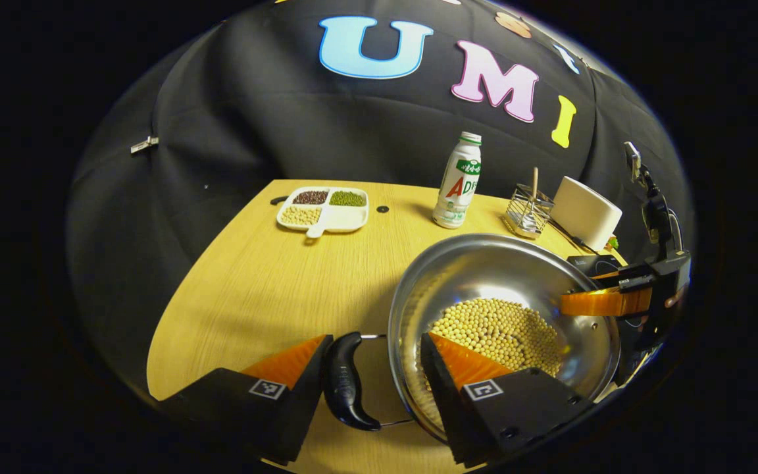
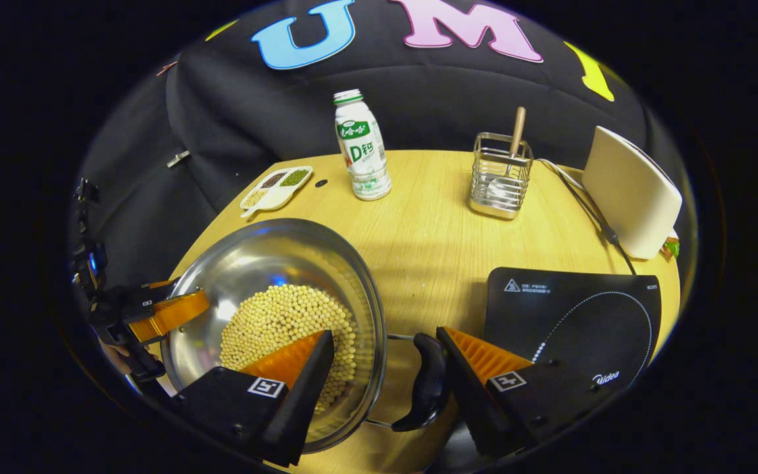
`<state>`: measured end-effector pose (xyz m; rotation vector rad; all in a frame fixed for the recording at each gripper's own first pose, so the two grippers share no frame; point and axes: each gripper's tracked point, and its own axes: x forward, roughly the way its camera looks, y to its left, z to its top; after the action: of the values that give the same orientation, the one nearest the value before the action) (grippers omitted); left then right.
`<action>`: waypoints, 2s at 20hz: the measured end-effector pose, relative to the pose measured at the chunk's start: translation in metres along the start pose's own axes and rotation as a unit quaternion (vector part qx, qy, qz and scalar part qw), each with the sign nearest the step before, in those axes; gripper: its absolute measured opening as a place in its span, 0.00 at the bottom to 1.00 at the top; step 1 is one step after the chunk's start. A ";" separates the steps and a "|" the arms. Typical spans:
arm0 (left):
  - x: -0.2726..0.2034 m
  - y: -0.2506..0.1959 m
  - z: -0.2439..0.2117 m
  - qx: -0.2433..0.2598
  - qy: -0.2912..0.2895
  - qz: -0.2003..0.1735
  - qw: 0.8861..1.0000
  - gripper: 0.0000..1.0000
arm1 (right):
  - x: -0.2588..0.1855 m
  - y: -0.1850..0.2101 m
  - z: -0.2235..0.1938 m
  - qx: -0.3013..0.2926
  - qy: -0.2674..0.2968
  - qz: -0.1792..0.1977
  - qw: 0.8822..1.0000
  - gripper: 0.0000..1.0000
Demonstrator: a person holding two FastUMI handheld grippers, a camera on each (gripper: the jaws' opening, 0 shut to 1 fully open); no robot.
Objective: First push the handle of the pot to place it horizontally, then grasp the pot with both hands and set it on the induction cooktop.
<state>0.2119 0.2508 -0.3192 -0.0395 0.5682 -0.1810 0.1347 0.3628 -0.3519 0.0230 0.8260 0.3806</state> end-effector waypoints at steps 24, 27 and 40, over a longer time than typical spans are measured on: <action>-0.005 0.020 -0.017 -0.009 0.023 0.023 0.999 0.64 | 0.003 0.008 -0.035 0.033 0.044 -0.022 0.998 0.65; -0.015 0.018 -0.026 -0.024 0.029 0.026 0.999 0.63 | -0.006 0.010 -0.032 0.021 0.034 -0.019 0.999 0.65; -0.084 -0.054 0.020 -0.007 0.015 0.029 0.999 0.63 | -0.104 -0.029 -0.005 0.022 0.014 -0.021 0.999 0.60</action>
<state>0.1447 0.2122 -0.2533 -0.0341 0.5989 -0.1218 0.0766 0.3000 -0.2862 0.0404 0.8612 0.3233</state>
